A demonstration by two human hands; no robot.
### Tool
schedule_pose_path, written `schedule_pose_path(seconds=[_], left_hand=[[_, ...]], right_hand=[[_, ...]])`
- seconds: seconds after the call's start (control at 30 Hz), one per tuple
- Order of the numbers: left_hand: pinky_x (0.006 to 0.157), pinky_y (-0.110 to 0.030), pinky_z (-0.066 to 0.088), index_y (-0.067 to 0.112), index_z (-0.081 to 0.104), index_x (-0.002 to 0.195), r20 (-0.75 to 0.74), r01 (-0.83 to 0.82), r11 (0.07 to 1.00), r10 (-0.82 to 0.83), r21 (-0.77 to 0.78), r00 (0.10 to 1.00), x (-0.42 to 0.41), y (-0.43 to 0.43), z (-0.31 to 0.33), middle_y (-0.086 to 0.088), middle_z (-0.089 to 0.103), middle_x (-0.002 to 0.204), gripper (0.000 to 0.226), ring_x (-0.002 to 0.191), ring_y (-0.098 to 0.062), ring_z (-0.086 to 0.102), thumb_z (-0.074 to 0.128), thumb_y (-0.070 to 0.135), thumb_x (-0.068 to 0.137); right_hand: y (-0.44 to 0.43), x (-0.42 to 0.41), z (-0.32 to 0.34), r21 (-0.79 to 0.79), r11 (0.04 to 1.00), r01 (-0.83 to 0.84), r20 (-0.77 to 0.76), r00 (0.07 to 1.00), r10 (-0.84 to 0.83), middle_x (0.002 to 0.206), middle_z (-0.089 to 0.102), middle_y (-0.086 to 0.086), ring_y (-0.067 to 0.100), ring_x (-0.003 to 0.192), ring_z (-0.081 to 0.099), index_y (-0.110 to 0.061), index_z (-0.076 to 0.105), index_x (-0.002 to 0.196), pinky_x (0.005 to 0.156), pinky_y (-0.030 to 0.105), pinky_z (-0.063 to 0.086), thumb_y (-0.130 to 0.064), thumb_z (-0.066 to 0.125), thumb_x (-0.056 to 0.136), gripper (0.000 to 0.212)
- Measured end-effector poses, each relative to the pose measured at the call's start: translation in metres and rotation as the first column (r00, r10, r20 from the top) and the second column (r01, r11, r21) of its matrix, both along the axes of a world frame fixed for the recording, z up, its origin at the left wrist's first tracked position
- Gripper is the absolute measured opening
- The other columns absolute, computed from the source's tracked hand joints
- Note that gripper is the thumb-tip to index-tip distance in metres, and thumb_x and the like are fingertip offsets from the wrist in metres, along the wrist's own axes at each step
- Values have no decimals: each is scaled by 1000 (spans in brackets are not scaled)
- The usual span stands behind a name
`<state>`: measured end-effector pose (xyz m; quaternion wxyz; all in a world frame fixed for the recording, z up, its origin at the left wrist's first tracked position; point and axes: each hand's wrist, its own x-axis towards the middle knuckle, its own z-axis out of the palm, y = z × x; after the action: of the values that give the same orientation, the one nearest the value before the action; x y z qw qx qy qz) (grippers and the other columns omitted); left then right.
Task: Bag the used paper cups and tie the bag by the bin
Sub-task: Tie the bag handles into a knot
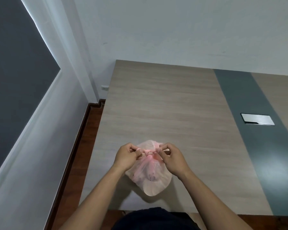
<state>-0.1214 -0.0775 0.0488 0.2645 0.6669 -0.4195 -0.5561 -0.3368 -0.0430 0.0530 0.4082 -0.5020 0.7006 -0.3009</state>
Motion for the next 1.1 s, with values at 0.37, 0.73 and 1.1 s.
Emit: schedule_pose_path(seconds=[0.37,0.73,1.1], left_hand=[[73,-17,52,24,72,105,237,33,996,-11,-85,971,-12,32,-36,16,73,97,3,98,-9,74,75,25,104],[87,-23,62,26,80,117,319,188,951,-104,-245,942,-34,91,-17,10,75,111,19,99,-6,72,81,36,100],[86,-28,61,31,82,108,246,-121,910,232,-395,941,-68,184,24,14,79,101,14,99,-6,74,69,30,104]], right_hand=[[22,-16,-21,197,978,70,193,975,-108,105,83,9,21,100,83,-11,58,104,96,58,64,-29,62,110,20],[35,-32,1,207,962,-178,377,922,90,108,85,9,22,104,82,-5,57,109,102,54,62,-26,60,112,22],[58,-49,32,-53,740,-671,174,723,668,110,78,-12,9,103,73,-33,77,110,88,31,59,-40,82,95,18]])
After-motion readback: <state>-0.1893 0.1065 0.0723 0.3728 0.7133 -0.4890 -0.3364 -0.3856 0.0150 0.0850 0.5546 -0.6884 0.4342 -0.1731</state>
